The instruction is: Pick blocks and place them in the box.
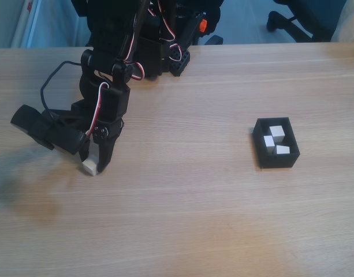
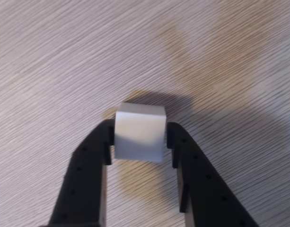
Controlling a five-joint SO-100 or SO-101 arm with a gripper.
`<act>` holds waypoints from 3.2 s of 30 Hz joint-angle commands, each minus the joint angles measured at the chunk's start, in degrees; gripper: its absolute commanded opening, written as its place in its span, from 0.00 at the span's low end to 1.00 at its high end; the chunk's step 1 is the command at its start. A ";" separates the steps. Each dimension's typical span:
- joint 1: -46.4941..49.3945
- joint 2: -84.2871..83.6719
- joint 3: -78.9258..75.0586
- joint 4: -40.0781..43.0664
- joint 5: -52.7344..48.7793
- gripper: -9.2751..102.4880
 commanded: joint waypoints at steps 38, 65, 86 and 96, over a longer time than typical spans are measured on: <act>-50.36 46.58 3.52 36.56 7.73 0.08; -68.82 20.48 -16.96 29.53 15.64 0.08; -69.35 6.86 -27.95 28.56 18.54 0.16; -67.85 8.61 -26.72 29.53 18.19 0.13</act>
